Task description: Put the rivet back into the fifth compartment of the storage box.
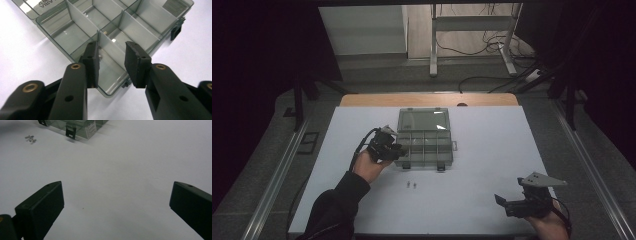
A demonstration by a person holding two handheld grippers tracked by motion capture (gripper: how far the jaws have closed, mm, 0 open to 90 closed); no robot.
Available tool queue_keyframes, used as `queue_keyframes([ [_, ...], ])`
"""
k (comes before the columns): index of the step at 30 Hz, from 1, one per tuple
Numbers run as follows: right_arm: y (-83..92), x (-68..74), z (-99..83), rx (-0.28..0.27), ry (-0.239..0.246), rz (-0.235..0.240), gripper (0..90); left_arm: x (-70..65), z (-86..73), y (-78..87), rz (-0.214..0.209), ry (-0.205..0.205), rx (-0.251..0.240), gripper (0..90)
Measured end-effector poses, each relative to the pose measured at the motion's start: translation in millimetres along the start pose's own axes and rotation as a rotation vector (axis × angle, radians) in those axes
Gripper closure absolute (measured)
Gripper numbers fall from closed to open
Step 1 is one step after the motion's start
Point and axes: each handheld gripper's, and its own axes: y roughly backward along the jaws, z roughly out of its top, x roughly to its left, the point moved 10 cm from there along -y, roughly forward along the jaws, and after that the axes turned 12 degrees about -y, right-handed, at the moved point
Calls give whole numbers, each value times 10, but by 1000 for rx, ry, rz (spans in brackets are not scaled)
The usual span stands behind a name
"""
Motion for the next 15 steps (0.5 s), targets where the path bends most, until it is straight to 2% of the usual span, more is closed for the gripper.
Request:
queue_keyframes([
  [8,-1,-1,0,0,-1,-1,0,-7,-60,61,7,-1,-9,562],
  [15,2,-1,1,-1,-2,0,0,-57,-84,128,-16,12,-35,511],
])
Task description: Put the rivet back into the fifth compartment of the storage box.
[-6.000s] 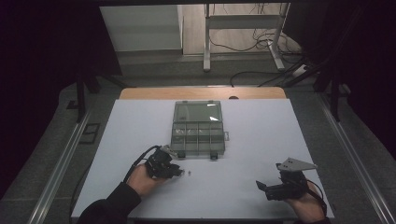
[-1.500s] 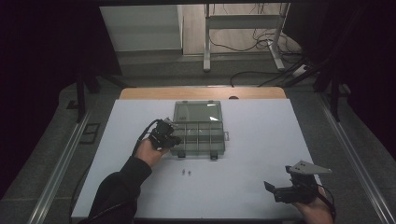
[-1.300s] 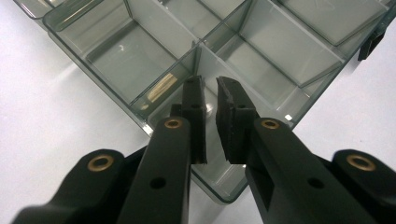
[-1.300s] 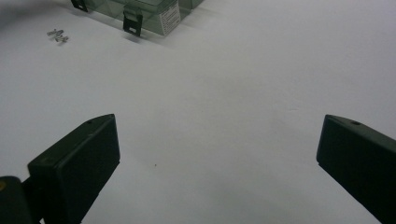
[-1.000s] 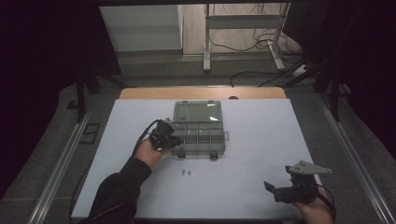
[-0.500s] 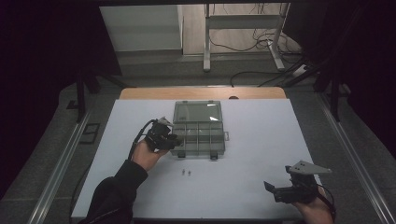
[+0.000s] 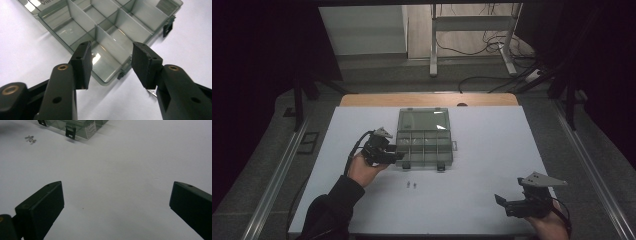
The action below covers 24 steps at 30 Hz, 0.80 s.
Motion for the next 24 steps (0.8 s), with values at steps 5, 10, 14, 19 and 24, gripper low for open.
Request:
queue_keyframes([
  [5,-1,1,0,0,1,0,0,-60,-24,5,-9,-16,11,460],
  [10,-1,0,0,0,0,-1,0,-113,-26,14,-16,-26,14,427],
  [14,-1,0,0,1,1,-1,0,-155,-36,26,-17,-29,17,400],
  [19,-1,0,-1,1,1,-1,0,-187,-44,47,-30,-28,13,372],
  [24,-2,1,-1,1,1,-1,0,-234,-67,55,-37,-36,16,355],
])
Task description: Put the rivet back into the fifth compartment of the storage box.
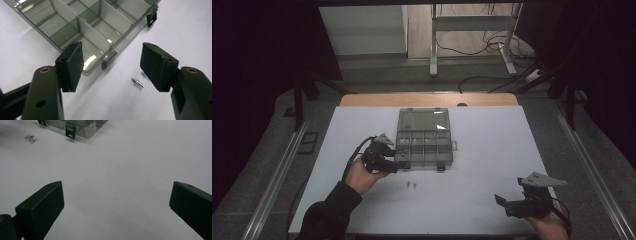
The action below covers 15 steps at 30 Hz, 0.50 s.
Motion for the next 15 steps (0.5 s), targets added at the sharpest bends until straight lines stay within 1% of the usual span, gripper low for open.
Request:
queue_keyframes([
  [6,0,1,0,0,1,0,0,-66,-38,-1,-7,-15,0,327],
  [15,0,2,0,0,2,0,0,-142,-92,-29,-6,-36,-6,246],
])
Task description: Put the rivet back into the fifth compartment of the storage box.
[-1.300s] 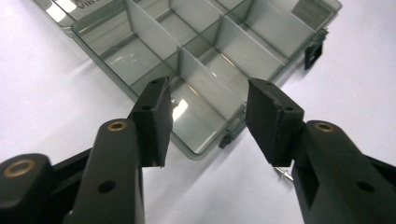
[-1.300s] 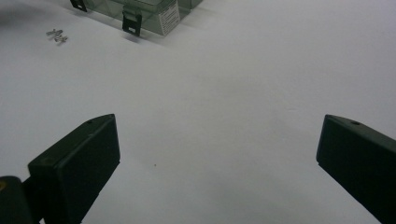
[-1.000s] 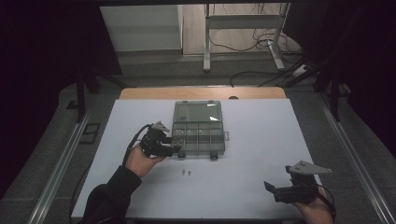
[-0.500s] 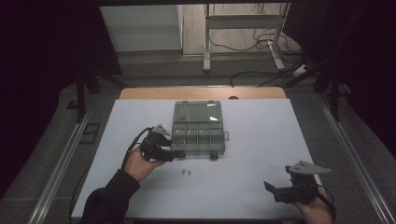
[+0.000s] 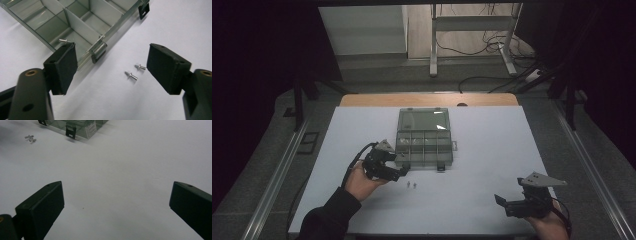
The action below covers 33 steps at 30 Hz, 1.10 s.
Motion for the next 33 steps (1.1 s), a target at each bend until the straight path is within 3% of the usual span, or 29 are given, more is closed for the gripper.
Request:
queue_keyframes([
  [6,0,3,0,0,0,2,0,-47,-32,-6,-8,2,-5,211],
  [16,1,4,0,-1,1,2,0,-164,-95,-60,-56,-3,14,179],
  [28,2,10,0,0,5,7,0,-213,-219,-221,-71,17,74,122],
  [33,1,11,-1,1,5,9,0,-222,-263,-294,-72,5,101,119],
])
